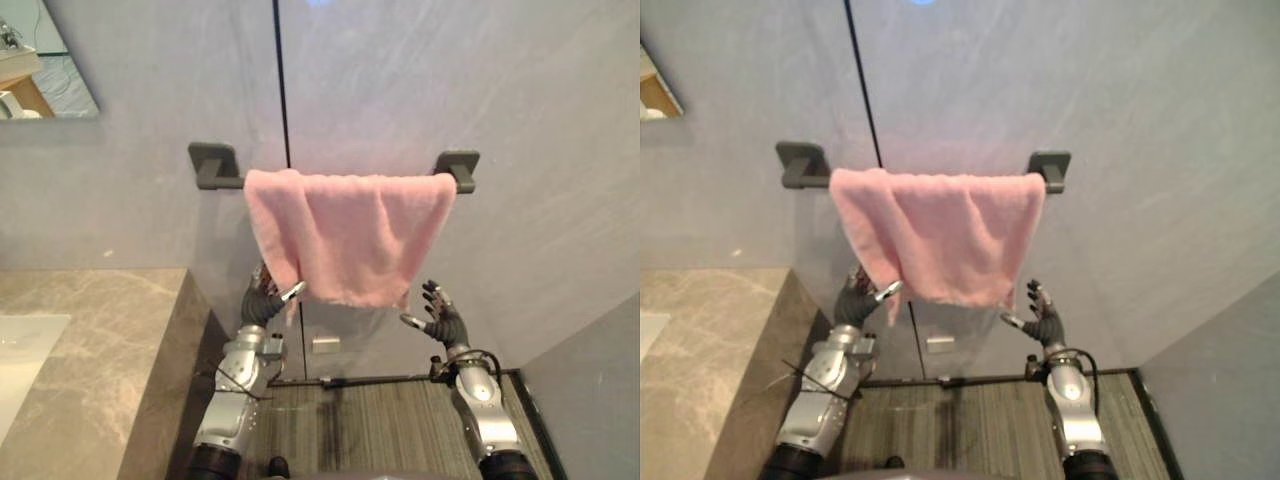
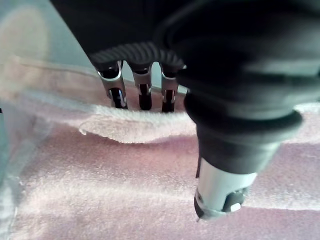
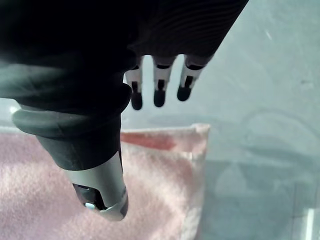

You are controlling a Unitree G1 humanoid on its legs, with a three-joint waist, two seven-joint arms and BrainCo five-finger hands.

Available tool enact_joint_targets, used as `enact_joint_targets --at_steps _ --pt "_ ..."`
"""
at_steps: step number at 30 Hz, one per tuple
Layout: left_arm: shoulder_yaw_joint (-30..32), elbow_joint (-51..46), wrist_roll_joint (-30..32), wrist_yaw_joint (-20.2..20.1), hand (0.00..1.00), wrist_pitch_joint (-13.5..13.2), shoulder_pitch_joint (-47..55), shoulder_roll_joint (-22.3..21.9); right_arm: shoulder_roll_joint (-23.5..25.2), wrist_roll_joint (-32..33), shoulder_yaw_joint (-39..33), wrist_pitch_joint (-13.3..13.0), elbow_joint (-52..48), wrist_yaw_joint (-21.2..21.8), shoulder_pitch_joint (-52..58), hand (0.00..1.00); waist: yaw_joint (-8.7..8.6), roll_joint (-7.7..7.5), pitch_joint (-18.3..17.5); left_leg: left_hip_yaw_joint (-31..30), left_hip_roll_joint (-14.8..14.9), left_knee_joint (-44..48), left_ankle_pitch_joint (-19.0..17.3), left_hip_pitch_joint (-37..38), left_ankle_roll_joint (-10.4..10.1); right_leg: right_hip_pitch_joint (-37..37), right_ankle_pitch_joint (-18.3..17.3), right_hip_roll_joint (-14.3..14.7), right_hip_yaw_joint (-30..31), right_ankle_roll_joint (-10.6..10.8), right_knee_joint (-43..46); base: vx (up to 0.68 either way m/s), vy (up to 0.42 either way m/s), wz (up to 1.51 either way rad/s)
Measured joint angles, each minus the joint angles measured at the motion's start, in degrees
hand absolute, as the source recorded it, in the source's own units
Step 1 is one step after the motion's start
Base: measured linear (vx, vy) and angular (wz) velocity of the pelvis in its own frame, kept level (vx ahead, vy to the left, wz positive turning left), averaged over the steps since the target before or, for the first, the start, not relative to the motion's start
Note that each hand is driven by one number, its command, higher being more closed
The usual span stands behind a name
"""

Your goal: Organize washtable

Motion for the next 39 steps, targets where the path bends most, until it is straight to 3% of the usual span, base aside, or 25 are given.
enact_joint_targets --at_steps 6,9,16,22,28,35,39 --pt "0.1 3.8 0.0 0.0 0.0 0.1 4.3 -1.3 2.7 -0.7 -0.1 0.0 1.1 -0.2 3.4 0.0 0.29 -0.43 0.2 -0.2 0.0 0.0 -0.2 0.6 -0.3 0.9 -0.1 -0.1 -0.3 0.1 -0.4 0.0 -0.001 0.02" --pt "0.2 3.8 0.0 0.0 0.0 0.2 5.9 -2.0 3.0 -0.7 -0.5 0.0 0.8 -0.3 6.1 0.0 1.3 -0.5 0.1 0.0 0.0 0.0 -0.3 0.6 -0.3 0.8 -0.2 -0.1 -0.3 0.2 0.0 0.0 0.0 0.0" --pt "7.0 1.8 0.0 0.2 0.0 0.3 10.0 -4.2 3.8 -0.6 -7.1 0.0 -7.9 -1.7 11.4 0.0 1.56 -0.53 0.1 0.2 0.1 0.0 -0.5 1.1 -0.2 0.7 -1.7 -0.1 -1.2 0.5 1.7 -0.01 -0.004 0.04" --pt "12.5 -9.8 0.0 0.5 0.0 0.4 13.9 -4.6 3.9 -2.3 -13.2 0.0 -18.6 -3.1 15.4 0.0 2.22 -0.48 0.1 0.4 0.2 0.0 -0.6 1.1 -0.2 0.7 -1.7 -0.1 -1.4 0.5 1.7 0.0 0.0 0.0" --pt "17.1 -25.8 0.1 1.6 0.0 -0.4 16.4 -4.9 4.6 -4.1 -20.3 -0.2 -35.7 -5.7 17.0 0.0 2.83 -0.44 0.1 0.6 0.2 0.0 -0.7 1.8 -0.3 1.1 -2.0 -0.3 -1.6 0.3 2.4 0.0 0.0 0.0" --pt "18.0 -45.1 1.9 3.6 0.0 -5.6 17.0 -4.8 4.6 -6.4 -20.3 -4.7 -51.9 -6.8 14.2 0.0 2.79 -0.36 -0.5 0.2 -0.2 0.0 -0.8 2.6 -0.3 1.6 -3.3 -0.7 -1.8 0.4 3.4 0.0 -0.001 0.02" --pt "18.1 -50.1 3.5 5.3 0.0 -7.9 15.8 -4.6 4.2 -6.7 -19.5 -7.0 -55.1 -6.6 9.4 0.0 2.76 -0.13 -1.0 -0.2 -0.7 0.0 -0.7 2.8 -0.3 1.7 -3.1 -0.9 -1.7 0.3 3.6 0.0 0.001 0.01"
